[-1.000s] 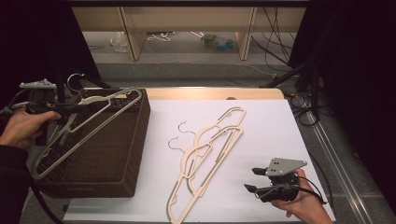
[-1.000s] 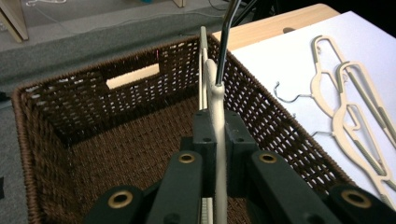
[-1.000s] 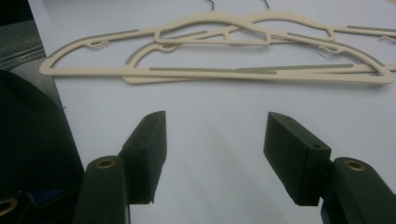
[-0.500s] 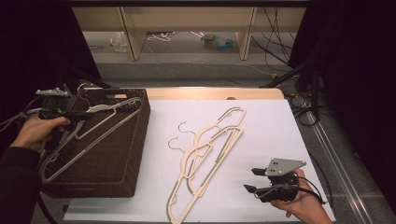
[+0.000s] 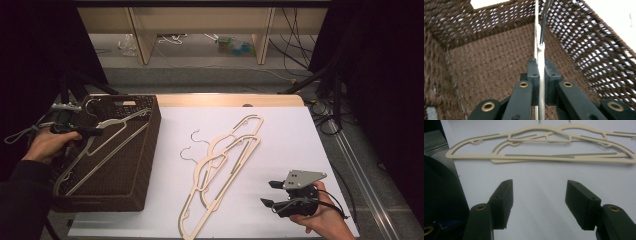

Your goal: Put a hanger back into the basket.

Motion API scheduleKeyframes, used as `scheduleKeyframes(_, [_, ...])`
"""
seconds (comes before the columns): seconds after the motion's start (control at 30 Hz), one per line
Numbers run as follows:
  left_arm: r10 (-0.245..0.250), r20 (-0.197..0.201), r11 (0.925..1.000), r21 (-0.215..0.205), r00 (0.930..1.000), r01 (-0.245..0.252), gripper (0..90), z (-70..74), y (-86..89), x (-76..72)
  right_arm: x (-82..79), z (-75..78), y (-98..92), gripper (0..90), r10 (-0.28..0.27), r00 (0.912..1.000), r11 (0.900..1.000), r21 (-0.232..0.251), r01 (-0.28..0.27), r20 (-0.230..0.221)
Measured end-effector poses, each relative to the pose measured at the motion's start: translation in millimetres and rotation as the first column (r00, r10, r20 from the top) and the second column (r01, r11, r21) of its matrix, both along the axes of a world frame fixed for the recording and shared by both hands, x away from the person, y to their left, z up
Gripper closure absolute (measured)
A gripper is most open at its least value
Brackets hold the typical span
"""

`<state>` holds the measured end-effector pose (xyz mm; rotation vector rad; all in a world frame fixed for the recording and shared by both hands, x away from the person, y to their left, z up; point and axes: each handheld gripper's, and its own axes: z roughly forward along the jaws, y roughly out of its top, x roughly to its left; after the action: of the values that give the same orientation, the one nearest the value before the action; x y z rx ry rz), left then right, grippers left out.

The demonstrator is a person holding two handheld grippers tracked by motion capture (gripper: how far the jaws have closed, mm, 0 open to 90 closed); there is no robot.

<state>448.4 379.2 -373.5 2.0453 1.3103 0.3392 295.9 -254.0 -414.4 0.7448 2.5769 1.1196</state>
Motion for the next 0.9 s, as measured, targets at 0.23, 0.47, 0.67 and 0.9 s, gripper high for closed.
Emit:
scheduleKeyframes(0.23, [0.071, -0.014, 0.9969, 0.034, 0.9974, -0.071, 81.3, -10.8, 6.3, 1.3, 0.2, -1.0, 0.5, 40.5, 0.007, 1.0, 1.0, -0.002, -0.007, -0.001])
scheduleKeyframes(0.47, [0.137, -0.008, 0.9892, 0.055, 0.9906, -0.136, 77.0, -19.6, 12.8, 2.9, 0.5, -1.5, 0.6, 40.5, 0.007, 1.0, 1.0, -0.003, -0.007, 0.0])
scheduleKeyframes(0.67, [0.158, -0.002, 0.9839, 0.085, 0.9875, -0.157, 73.2, -20.4, 15.3, 3.7, -0.2, -1.5, 1.0, 40.4, 0.008, 0.9999, 1.0, 0.0, -0.008, -0.01])
scheduleKeyframes(0.9, [0.233, 0.047, 0.9673, 0.092, 0.9714, -0.236, 55.6, -9.0, 16.2, -9.4, 0.2, -2.8, 0.6, 39.8, -0.003, 1.0, 1.0, 0.002, 0.003, -0.009])
